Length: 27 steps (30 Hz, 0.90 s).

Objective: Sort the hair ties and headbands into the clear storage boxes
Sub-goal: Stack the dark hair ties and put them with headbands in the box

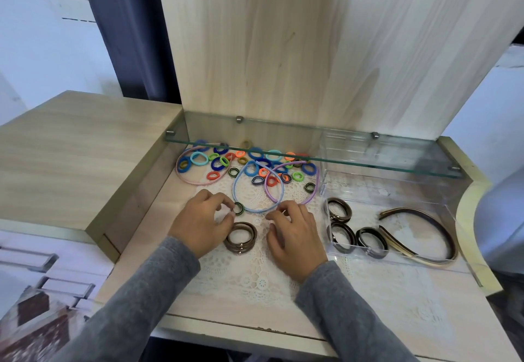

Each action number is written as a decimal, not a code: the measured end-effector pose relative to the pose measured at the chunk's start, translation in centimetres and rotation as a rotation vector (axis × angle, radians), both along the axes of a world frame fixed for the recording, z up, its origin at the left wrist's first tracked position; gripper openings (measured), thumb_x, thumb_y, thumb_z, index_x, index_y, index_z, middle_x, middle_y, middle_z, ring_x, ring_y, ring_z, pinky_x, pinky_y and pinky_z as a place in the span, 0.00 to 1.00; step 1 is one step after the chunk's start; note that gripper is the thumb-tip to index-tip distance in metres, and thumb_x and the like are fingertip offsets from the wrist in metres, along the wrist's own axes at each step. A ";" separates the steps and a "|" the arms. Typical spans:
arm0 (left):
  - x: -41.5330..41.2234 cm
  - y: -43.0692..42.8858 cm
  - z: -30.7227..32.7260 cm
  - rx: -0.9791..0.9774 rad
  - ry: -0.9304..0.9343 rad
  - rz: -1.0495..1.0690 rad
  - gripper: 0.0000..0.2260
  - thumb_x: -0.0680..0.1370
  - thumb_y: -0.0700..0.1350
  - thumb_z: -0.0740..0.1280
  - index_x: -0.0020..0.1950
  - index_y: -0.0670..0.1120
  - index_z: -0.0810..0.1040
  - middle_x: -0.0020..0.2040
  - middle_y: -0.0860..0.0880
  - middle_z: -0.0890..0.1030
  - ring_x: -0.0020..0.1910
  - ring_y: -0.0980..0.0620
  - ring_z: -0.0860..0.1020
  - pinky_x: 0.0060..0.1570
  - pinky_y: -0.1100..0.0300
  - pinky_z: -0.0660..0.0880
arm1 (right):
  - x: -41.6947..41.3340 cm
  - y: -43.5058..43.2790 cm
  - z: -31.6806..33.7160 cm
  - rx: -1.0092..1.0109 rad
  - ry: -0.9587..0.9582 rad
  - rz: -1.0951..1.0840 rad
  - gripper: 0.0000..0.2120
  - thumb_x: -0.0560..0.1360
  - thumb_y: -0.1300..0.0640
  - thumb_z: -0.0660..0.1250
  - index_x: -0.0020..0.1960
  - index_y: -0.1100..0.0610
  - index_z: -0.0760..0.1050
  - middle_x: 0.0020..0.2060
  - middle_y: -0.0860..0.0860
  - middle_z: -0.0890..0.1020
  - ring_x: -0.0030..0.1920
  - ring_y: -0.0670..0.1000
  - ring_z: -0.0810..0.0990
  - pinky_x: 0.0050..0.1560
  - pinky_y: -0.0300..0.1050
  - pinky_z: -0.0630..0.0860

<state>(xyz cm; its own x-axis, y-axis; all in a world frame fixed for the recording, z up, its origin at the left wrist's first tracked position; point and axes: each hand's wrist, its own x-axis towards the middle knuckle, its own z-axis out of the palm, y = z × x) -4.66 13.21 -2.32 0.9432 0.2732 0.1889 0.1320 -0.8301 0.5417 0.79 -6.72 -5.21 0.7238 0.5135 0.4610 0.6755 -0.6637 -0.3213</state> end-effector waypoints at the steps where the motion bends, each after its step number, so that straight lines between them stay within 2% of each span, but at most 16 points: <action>1: -0.2 0.0 -0.5 0.019 -0.067 0.040 0.09 0.75 0.50 0.67 0.53 0.53 0.79 0.48 0.51 0.74 0.48 0.49 0.75 0.49 0.52 0.75 | 0.0 -0.1 0.1 0.014 0.013 0.046 0.11 0.71 0.54 0.61 0.51 0.53 0.77 0.49 0.50 0.74 0.49 0.51 0.72 0.47 0.48 0.72; 3: -0.5 0.1 -1.4 0.120 -0.117 0.119 0.14 0.75 0.51 0.63 0.58 0.51 0.78 0.53 0.48 0.76 0.52 0.45 0.76 0.49 0.49 0.75 | -0.2 -0.2 0.3 0.003 0.044 0.126 0.11 0.71 0.53 0.62 0.52 0.51 0.77 0.52 0.50 0.73 0.51 0.50 0.71 0.48 0.49 0.72; 7: -0.7 0.6 -2.7 0.214 -0.064 0.223 0.17 0.76 0.49 0.62 0.65 0.48 0.75 0.66 0.45 0.73 0.64 0.43 0.73 0.58 0.45 0.71 | -0.6 0.0 1.0 -0.127 0.112 0.224 0.16 0.69 0.50 0.64 0.57 0.47 0.77 0.58 0.51 0.70 0.57 0.52 0.70 0.53 0.49 0.70; 10: -0.5 0.5 -3.1 0.256 0.004 0.220 0.23 0.75 0.52 0.53 0.65 0.46 0.74 0.68 0.43 0.72 0.66 0.42 0.71 0.61 0.44 0.69 | -0.7 0.6 2.0 -0.269 0.042 0.229 0.17 0.68 0.49 0.65 0.56 0.45 0.77 0.59 0.52 0.70 0.57 0.54 0.70 0.55 0.50 0.69; 16: -0.3 0.5 -3.7 0.207 0.069 0.215 0.19 0.79 0.46 0.59 0.71 0.47 0.69 0.73 0.45 0.66 0.72 0.45 0.64 0.70 0.47 0.60 | -0.5 1.7 3.6 -0.413 -0.094 0.264 0.09 0.64 0.52 0.74 0.45 0.47 0.82 0.54 0.52 0.74 0.53 0.57 0.73 0.50 0.54 0.71; 22: -0.6 0.5 -3.7 0.201 0.077 0.205 0.19 0.79 0.45 0.59 0.70 0.47 0.69 0.73 0.44 0.67 0.72 0.45 0.64 0.71 0.47 0.59 | -0.9 2.3 3.4 -0.388 -0.122 0.289 0.08 0.60 0.56 0.78 0.38 0.49 0.82 0.47 0.50 0.74 0.48 0.55 0.73 0.45 0.50 0.74; 27: -0.6 0.5 -3.8 0.248 0.049 0.222 0.17 0.78 0.45 0.60 0.67 0.47 0.72 0.70 0.44 0.70 0.70 0.45 0.67 0.68 0.45 0.62 | -1.0 2.0 2.7 -0.352 -0.164 0.329 0.11 0.59 0.58 0.78 0.37 0.50 0.80 0.43 0.48 0.74 0.45 0.52 0.72 0.41 0.46 0.72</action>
